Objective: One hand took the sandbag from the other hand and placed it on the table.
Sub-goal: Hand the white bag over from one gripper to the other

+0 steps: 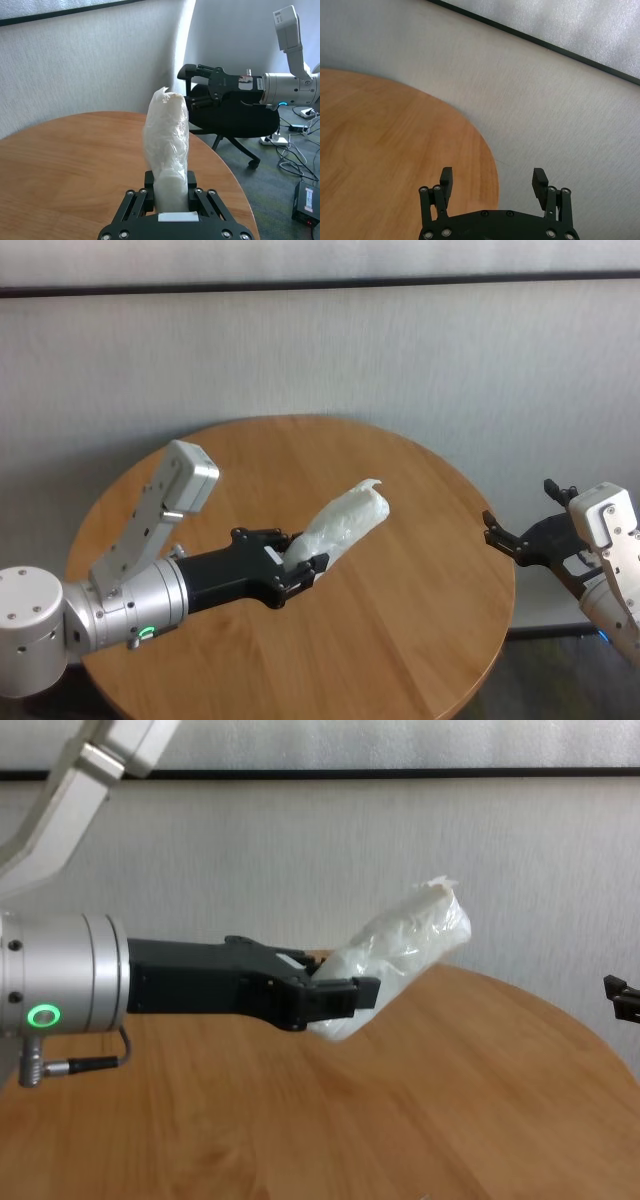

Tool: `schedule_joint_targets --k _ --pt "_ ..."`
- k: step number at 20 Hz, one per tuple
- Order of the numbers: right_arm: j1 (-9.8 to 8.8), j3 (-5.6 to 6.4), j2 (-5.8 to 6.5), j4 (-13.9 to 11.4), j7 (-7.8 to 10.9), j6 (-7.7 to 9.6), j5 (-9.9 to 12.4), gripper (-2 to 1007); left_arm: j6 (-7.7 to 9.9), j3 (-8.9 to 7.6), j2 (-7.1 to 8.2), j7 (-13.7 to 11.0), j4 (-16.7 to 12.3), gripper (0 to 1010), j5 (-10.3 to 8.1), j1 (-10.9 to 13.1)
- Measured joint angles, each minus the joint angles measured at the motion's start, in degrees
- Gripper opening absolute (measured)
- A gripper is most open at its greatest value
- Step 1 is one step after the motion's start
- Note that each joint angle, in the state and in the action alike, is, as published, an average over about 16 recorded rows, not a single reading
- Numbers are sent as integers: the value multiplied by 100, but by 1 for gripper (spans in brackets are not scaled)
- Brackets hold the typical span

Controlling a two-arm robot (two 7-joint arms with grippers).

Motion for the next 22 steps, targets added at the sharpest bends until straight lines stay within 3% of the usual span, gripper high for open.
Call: schedule_joint_targets --k 8,22 --pt "0 0 0 0 0 0 0 1001 -18 77 -7 169 58 380 -40 -88" --pt "0 0 0 0 0 0 0 1001 10 54 -62 460 112 380 -32 -119"
